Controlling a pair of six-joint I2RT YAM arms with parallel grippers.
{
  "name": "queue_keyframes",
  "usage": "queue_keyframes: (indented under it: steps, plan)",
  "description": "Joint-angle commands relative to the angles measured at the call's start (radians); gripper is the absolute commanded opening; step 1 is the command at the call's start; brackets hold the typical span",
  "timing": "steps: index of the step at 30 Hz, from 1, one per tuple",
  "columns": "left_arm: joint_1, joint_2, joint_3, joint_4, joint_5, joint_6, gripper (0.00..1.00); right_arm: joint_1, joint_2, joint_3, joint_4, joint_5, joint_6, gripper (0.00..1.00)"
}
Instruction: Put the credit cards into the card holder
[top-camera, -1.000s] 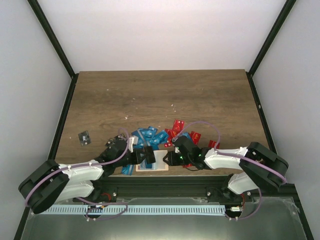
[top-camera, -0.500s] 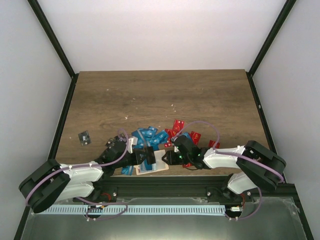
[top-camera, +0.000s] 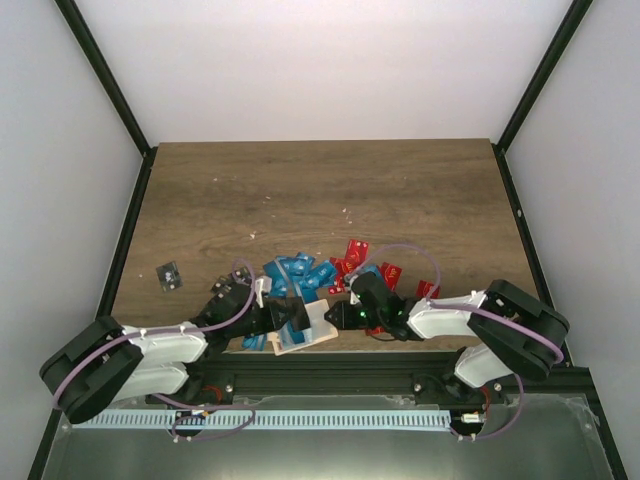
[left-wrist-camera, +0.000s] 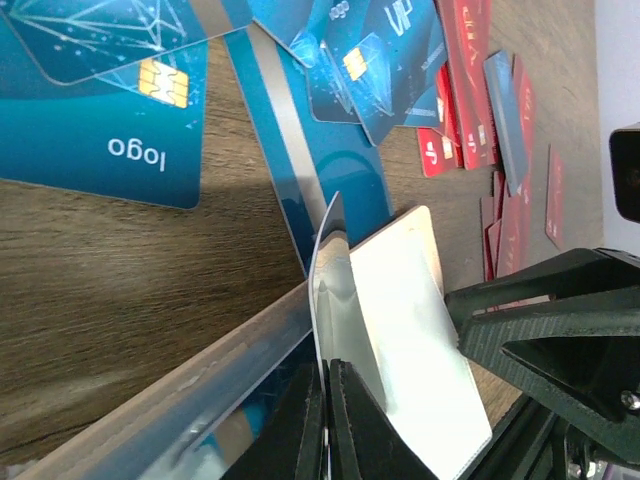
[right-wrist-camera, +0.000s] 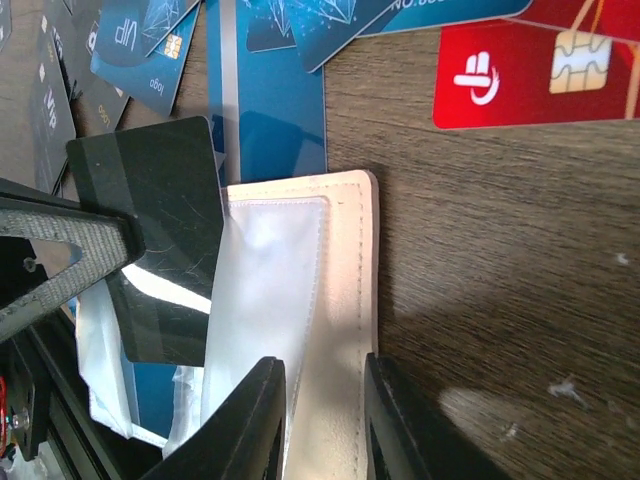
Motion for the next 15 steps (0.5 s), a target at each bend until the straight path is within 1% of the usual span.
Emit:
queue_keyframes:
  steps: [1,4,8,12,15]
  plan:
    - [-0.01,0.054,-0.021,-0.044,0.013,-0.001,0.04,0.007,0.029,-0.06,0.013,-0.085,0.01,0.23]
    - [-0.01,0.092,-0.021,0.009,0.027,0.001,0.04,0.006,0.014,-0.069,0.036,-0.108,0.009,0.18]
    - [-0.01,0.124,-0.019,0.054,0.045,0.0,0.04,0.005,-0.01,-0.079,0.06,-0.128,0.008,0.17]
    - [-0.01,0.127,-0.018,0.064,0.052,-0.002,0.04,-0.002,-0.023,-0.101,0.104,-0.154,0.017,0.12]
    - [-0.01,0.121,-0.018,0.06,0.053,-0.002,0.04,-0.013,-0.024,-0.119,0.151,-0.191,0.031,0.12]
